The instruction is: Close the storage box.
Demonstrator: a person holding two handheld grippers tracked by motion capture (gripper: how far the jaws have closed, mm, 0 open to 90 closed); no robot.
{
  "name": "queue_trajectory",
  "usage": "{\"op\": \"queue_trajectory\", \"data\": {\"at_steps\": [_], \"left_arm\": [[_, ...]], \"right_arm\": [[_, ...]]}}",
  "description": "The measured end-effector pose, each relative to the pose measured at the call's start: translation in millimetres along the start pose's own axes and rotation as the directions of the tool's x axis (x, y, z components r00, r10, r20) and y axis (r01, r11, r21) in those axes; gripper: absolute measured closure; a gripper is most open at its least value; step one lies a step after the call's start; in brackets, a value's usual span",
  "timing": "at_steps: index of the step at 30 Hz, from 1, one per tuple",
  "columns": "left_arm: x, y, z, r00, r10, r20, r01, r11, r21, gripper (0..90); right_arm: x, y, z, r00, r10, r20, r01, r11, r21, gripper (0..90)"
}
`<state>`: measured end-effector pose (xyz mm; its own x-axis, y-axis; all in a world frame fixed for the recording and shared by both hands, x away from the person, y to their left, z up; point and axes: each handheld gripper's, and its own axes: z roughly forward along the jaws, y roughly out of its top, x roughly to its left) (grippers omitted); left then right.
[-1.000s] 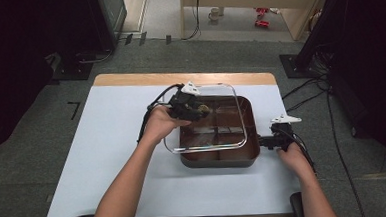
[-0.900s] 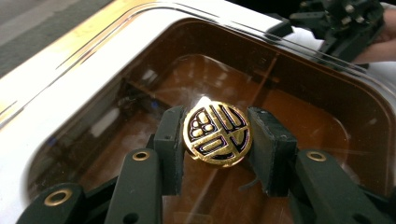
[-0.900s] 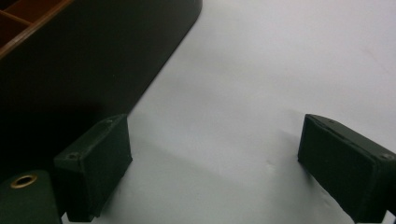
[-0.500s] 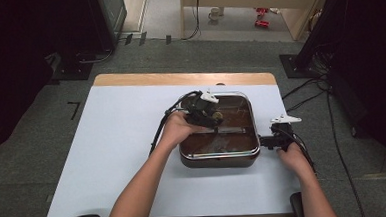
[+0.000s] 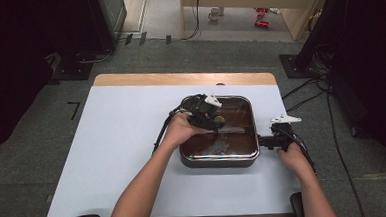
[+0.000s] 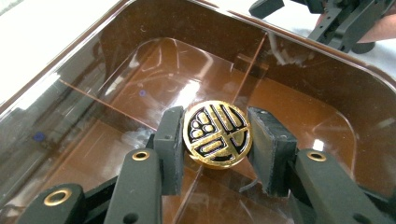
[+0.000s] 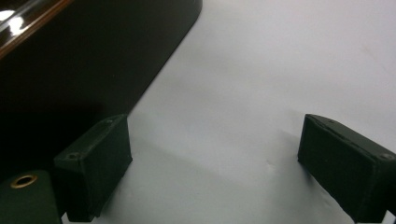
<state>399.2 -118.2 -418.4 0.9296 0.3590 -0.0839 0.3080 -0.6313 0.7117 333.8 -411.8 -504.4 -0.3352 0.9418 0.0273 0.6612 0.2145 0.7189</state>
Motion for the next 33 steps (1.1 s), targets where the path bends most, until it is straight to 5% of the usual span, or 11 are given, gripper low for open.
{"op": "queue_trajectory", "data": {"at_steps": [4, 9, 15, 21, 26, 33], "left_arm": [[1.3, -1.2, 0.8, 0.9999, -0.008, 0.008, 0.008, 0.9999, -0.006, 59.2], [-4.2, 1.0, 0.8, 0.9988, 0.019, -0.045, -0.019, 0.9998, -0.004, 55.9], [0.8, 2.7, -10.0, 0.9987, -0.052, 0.001, 0.052, 0.9982, -0.029, 41.9], [0.7, 2.6, -28.2, 0.9973, -0.063, -0.037, 0.061, 0.9971, -0.045, 33.6], [0.9, -3.5, -45.5, 0.9969, -0.075, -0.024, 0.073, 0.9942, -0.079, 28.2], [6.2, -18.6, -67.3, 0.9885, -0.147, -0.034, 0.141, 0.9812, -0.131, 27.1]], "right_arm": [[0.1, 0.0, 0.0, 1.0000, 0.001, 0.000, -0.001, 1.000, 0.000, 9.1], [0.1, 0.0, 0.0, 1.0000, 0.002, 0.000, -0.002, 1.000, -0.001, 9.1], [0.2, 0.0, 0.0, 1.0000, 0.003, 0.000, -0.003, 1.000, -0.001, 9.1], [0.2, 0.0, 0.0, 1.0000, 0.003, 0.000, -0.003, 1.000, -0.001, 9.1], [0.3, 0.0, 0.0, 1.0000, 0.004, 0.000, -0.004, 1.000, -0.001, 9.1], [0.3, 0.0, 0.0, 1.0000, 0.004, 0.000, -0.004, 1.000, 0.000, 9.1]]}}
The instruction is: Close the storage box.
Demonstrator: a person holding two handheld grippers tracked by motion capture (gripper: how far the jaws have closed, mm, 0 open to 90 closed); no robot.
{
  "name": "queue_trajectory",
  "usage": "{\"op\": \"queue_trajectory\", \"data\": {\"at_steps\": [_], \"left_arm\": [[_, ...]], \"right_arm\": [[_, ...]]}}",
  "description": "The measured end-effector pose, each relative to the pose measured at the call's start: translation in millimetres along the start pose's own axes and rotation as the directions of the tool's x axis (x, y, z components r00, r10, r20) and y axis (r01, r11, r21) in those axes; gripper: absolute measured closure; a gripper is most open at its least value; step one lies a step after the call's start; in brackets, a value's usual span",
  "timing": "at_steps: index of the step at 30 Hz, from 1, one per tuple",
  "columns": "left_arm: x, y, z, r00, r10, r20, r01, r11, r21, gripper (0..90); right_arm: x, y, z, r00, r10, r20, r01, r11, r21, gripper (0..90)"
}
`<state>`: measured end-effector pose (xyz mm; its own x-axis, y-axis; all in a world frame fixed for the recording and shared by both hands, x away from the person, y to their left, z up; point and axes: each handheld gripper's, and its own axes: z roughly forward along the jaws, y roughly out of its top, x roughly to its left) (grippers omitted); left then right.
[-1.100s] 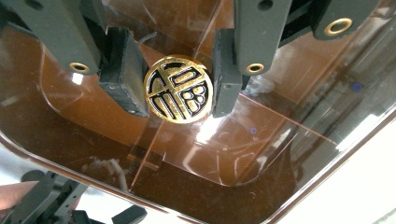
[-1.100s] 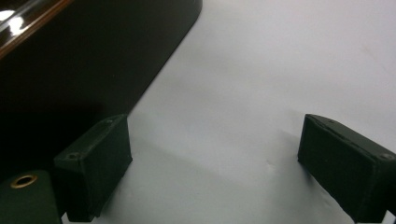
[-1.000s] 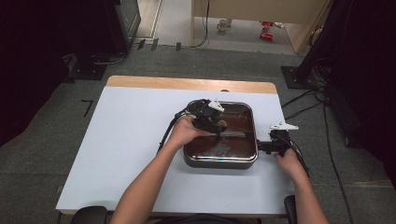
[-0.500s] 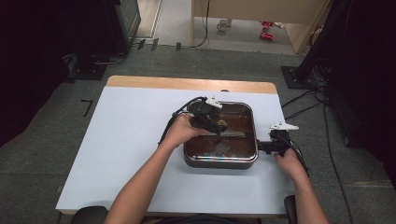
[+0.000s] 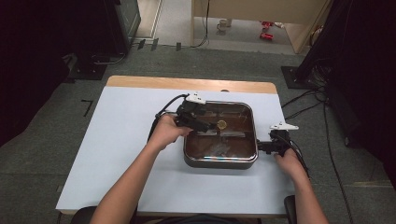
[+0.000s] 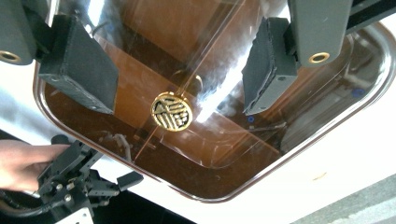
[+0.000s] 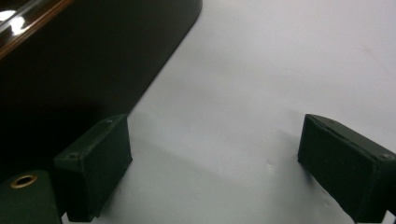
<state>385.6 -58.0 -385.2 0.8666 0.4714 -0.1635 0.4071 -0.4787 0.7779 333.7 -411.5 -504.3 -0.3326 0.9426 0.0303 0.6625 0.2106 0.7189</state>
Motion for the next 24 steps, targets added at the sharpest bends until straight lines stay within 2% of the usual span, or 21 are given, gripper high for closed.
{"op": "queue_trajectory", "data": {"at_steps": [4, 11, 15, 18, 24], "left_arm": [[2.8, -10.2, -11.9, 0.9987, -0.012, -0.050, 0.013, 0.9997, 0.019, 26.8], [8.0, -27.4, -29.3, 0.9981, -0.032, -0.053, 0.032, 0.9994, 0.007, 25.9], [10.3, -42.4, -41.1, 0.9976, -0.040, -0.057, 0.039, 0.9990, -0.023, 25.5], [11.9, -53.1, -47.7, 0.9956, -0.057, -0.074, 0.055, 0.9983, -0.020, 25.3], [14.9, -69.9, -60.7, 0.9917, -0.061, -0.113, 0.058, 0.9979, -0.030, 25.4]], "right_arm": [[0.1, 0.0, 0.0, 1.0000, 0.001, 0.000, -0.001, 1.000, 0.000, 9.1], [0.0, 0.0, 0.1, 1.0000, 0.000, 0.000, 0.000, 1.000, -0.001, 9.1], [0.0, 0.0, 0.1, 1.0000, 0.001, 0.001, -0.001, 1.000, -0.001, 9.1], [0.0, 0.0, 0.1, 1.0000, 0.000, 0.000, 0.000, 1.000, -0.001, 9.1], [-0.1, 0.1, 0.2, 1.0000, 0.000, 0.000, 0.000, 1.000, -0.001, 9.1]]}}
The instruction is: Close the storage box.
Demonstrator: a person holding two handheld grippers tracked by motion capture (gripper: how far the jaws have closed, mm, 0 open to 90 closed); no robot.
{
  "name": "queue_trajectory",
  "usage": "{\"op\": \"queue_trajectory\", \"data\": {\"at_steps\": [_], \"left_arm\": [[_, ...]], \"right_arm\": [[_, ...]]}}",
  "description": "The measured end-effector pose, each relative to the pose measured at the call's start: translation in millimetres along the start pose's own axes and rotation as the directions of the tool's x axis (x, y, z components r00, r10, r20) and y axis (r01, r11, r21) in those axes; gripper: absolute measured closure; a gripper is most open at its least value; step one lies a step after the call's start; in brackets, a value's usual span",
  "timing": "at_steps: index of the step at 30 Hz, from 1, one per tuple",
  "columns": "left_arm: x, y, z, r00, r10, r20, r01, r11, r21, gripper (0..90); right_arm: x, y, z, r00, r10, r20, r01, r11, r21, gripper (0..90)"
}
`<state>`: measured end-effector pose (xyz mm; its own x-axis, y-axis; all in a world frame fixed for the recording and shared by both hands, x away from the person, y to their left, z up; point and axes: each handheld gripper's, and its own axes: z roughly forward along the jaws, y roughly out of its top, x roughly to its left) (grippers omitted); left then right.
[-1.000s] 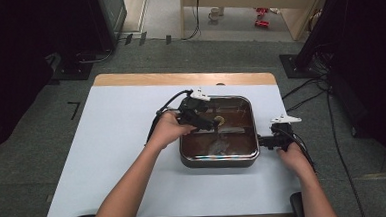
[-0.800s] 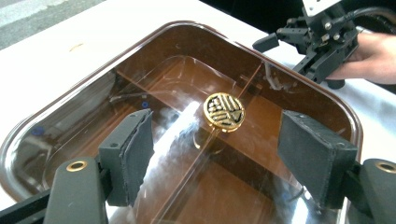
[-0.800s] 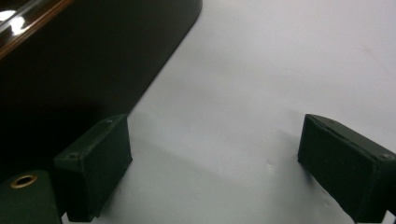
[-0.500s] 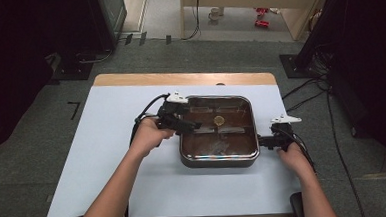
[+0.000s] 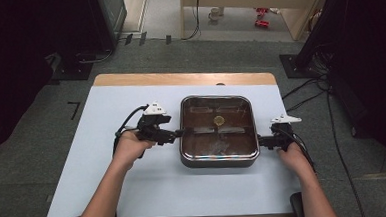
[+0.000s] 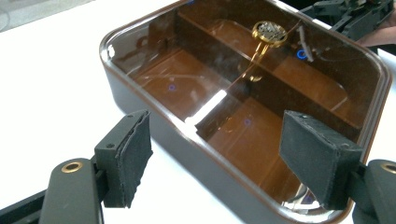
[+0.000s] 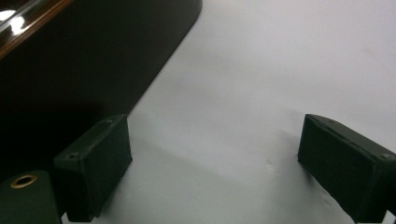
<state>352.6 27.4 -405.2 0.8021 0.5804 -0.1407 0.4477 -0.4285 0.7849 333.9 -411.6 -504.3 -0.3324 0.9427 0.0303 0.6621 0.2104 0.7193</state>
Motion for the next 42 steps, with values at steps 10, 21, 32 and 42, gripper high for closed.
{"op": "queue_trajectory", "data": {"at_steps": [10, 21, 32, 42], "left_arm": [[8.5, -32.5, -11.9, 0.9984, -0.032, -0.047, 0.031, 0.9990, -0.033, 25.3], [14.3, -69.5, -16.8, 0.9928, -0.018, -0.118, 0.017, 0.9998, -0.010, 24.6], [2.3, -96.2, -7.3, 0.9882, -0.022, -0.151, 0.031, 0.9979, 0.058, 24.4], [-5.0, -109.5, 3.1, 0.9940, -0.002, -0.110, 0.016, 0.9921, 0.124, 20.4]], "right_arm": [[-0.1, 0.0, -0.1, 1.0000, -0.001, 0.000, 0.001, 1.000, 0.001, 9.0], [0.0, 0.0, -0.1, 1.0000, 0.000, 0.000, 0.000, 1.000, 0.001, 9.1], [0.1, 0.0, -0.1, 1.0000, 0.000, 0.001, 0.000, 1.000, 0.000, 9.0], [0.1, 0.0, -0.1, 1.0000, 0.000, 0.000, 0.000, 1.000, 0.000, 9.0]]}}
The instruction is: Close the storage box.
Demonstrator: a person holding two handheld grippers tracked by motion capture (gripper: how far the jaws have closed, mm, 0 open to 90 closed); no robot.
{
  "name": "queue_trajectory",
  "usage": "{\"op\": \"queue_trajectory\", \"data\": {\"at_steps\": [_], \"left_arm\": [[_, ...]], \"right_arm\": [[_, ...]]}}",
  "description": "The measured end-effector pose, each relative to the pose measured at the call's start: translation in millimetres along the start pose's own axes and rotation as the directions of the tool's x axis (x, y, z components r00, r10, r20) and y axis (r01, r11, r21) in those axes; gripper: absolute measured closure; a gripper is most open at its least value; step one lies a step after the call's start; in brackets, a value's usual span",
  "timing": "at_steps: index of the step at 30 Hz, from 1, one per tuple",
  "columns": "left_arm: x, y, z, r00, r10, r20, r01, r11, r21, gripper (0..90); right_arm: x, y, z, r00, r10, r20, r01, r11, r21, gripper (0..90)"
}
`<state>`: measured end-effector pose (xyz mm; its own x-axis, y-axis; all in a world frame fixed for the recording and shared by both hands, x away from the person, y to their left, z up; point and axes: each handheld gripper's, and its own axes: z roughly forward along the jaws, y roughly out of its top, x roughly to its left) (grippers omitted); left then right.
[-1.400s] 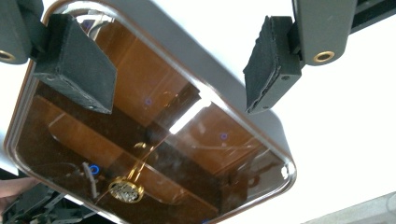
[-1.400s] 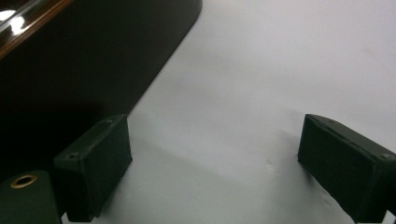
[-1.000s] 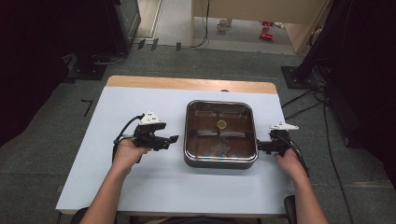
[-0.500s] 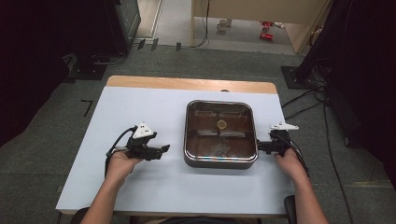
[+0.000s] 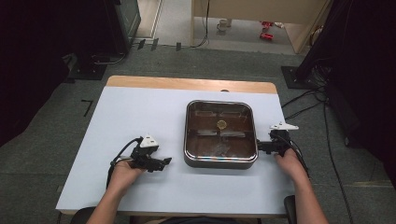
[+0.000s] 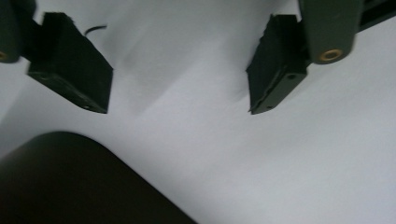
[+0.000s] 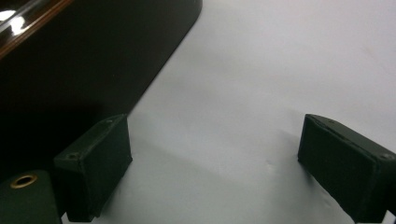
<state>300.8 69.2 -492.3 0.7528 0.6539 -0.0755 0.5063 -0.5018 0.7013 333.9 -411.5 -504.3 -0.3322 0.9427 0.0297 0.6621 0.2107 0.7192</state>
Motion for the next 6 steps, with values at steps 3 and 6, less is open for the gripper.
{"op": "queue_trajectory", "data": {"at_steps": [3, 6], "left_arm": [[-2.7, -3.5, 1.2, 0.9993, 0.034, -0.012, -0.035, 0.9993, -0.016, 18.8], [-5.0, -6.2, 2.1, 0.9994, 0.025, -0.024, -0.026, 0.9990, -0.037, 17.1]], "right_arm": [[0.0, 0.0, 0.0, 1.0000, 0.000, 0.000, 0.000, 1.000, 0.000, 9.1], [0.0, 0.0, 0.0, 1.0000, 0.000, 0.000, 0.000, 1.000, 0.000, 9.1]]}}
